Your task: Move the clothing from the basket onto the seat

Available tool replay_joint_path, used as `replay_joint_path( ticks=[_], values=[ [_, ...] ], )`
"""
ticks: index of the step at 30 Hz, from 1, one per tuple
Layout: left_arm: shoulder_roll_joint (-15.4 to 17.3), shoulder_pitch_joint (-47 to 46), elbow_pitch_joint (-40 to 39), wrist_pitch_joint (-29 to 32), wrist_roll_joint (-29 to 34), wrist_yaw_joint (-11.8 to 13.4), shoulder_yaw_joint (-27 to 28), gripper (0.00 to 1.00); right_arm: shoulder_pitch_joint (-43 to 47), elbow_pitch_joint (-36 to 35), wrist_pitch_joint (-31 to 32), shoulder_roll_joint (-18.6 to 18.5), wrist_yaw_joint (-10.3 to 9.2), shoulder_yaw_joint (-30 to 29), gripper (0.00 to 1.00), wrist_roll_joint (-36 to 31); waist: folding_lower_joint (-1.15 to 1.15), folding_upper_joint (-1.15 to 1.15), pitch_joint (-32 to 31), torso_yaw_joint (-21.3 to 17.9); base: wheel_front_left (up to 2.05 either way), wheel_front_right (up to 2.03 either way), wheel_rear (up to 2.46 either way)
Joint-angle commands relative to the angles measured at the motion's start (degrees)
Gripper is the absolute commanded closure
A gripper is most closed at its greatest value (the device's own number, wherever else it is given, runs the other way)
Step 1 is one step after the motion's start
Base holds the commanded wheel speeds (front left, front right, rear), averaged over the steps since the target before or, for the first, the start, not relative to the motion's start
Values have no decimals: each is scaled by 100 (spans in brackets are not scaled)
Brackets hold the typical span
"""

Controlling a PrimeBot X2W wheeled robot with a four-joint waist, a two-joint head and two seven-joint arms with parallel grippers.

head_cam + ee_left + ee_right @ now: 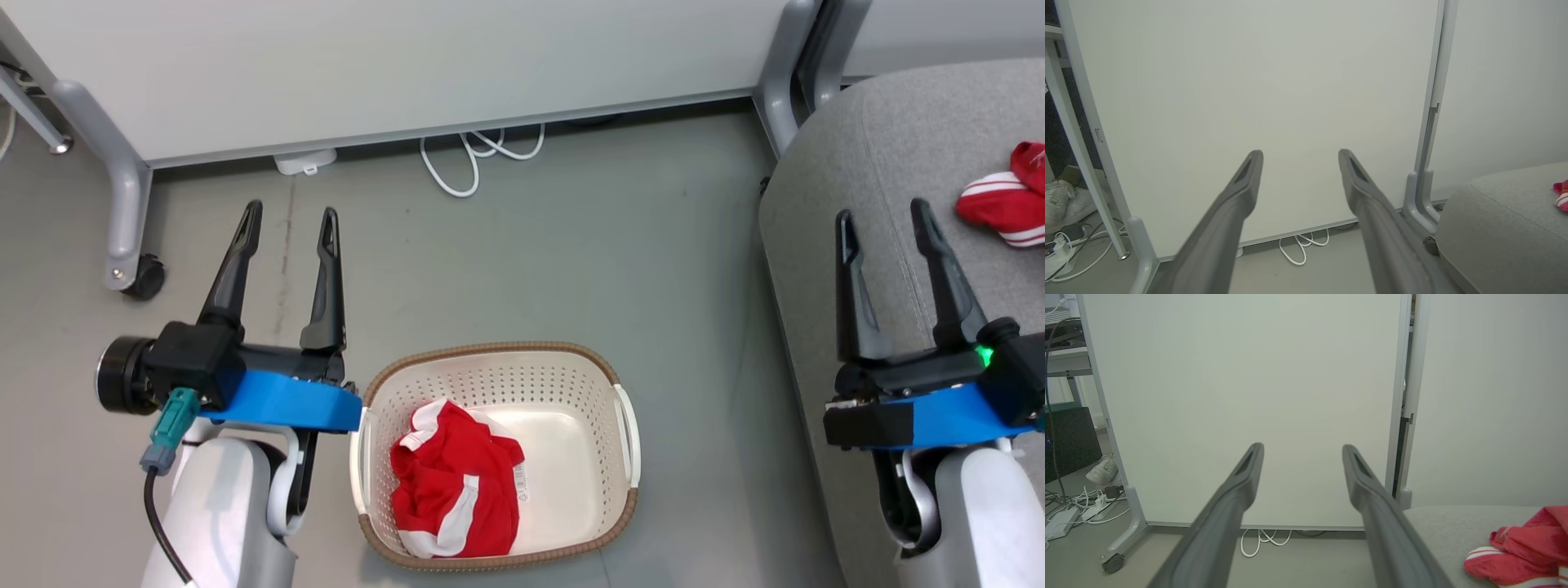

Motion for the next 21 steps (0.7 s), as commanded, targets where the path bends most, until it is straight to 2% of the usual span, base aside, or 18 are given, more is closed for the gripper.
replay_joint_path(
  ticks=[1,12,21],
  values=[
    [-22,94,22,-17,39,-32,53,0,119,34,-3,26,1,11,0,13,1,0,-97,68,0,0,0],
    [-186,599,99,-16,140,-93,325,0,566,235,-3,115,1,13,0,25,1,0,-374,184,0,0,0],
    [-251,822,218,-16,158,-123,317,0,867,347,-3,177,1,-5,0,75,1,0,-480,251,0,0,0]
  ],
)
